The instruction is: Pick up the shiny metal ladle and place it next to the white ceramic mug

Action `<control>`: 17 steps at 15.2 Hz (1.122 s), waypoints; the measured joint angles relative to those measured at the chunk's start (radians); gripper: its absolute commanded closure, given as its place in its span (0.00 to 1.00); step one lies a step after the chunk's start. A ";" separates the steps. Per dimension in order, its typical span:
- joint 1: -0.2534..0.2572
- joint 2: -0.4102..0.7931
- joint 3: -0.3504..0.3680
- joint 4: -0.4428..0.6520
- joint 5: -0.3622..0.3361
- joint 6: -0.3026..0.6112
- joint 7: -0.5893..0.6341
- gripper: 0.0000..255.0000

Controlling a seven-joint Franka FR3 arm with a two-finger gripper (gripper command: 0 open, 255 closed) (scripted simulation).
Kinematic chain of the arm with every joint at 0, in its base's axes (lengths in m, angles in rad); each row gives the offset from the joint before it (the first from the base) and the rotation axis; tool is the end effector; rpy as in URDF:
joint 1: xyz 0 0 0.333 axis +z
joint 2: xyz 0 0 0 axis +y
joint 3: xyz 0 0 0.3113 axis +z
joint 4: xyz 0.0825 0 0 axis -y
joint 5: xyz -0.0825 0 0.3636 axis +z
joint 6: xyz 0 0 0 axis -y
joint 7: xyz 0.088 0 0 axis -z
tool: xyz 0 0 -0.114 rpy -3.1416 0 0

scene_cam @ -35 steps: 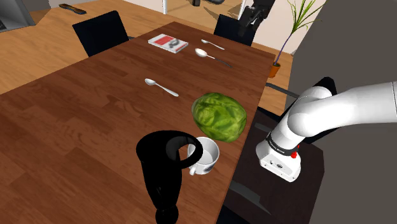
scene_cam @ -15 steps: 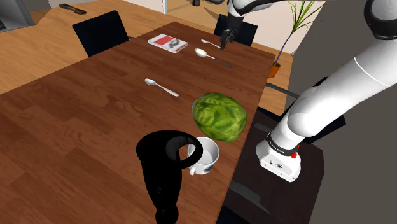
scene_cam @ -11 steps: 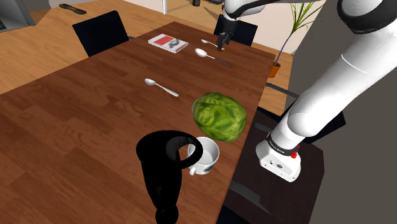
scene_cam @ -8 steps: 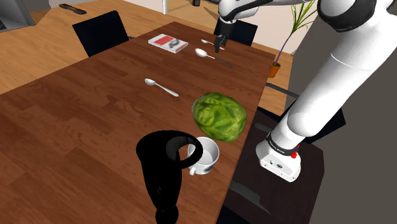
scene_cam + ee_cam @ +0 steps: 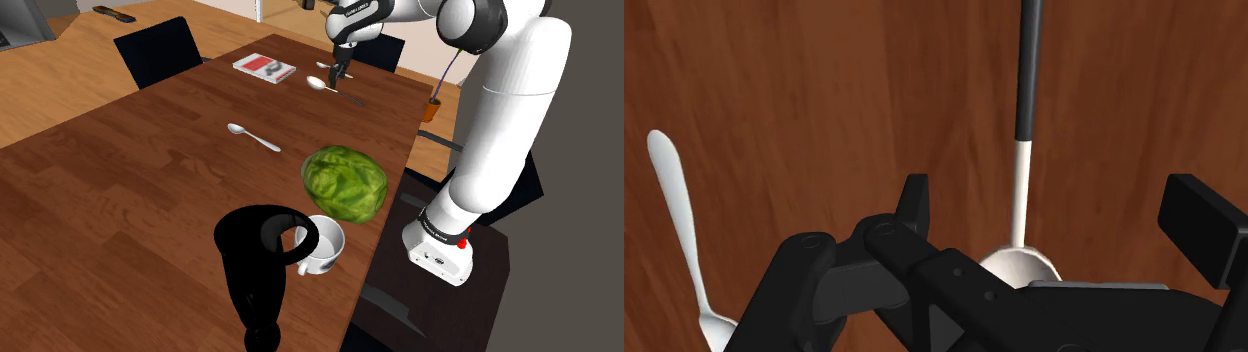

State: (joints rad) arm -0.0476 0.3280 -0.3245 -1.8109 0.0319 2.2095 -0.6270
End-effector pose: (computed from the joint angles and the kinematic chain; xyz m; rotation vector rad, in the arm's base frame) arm 0.5874 -0.2121 0.3772 3.0072 0.3896 0.0623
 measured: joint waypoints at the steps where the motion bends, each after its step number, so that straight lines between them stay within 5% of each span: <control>1: -0.004 0.014 0.002 0.005 0.005 0.008 -0.006 0.00; 13: -0.016 0.069 0.009 -0.010 0.025 0.076 -0.021 0.00; 14: -0.016 0.069 0.009 -0.010 0.025 0.076 -0.021 1.00; 17: -0.016 0.069 0.009 -0.010 0.025 0.076 -0.021 1.00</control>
State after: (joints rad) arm -0.0637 0.3968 -0.3151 -1.8212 0.0564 2.2859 -0.6476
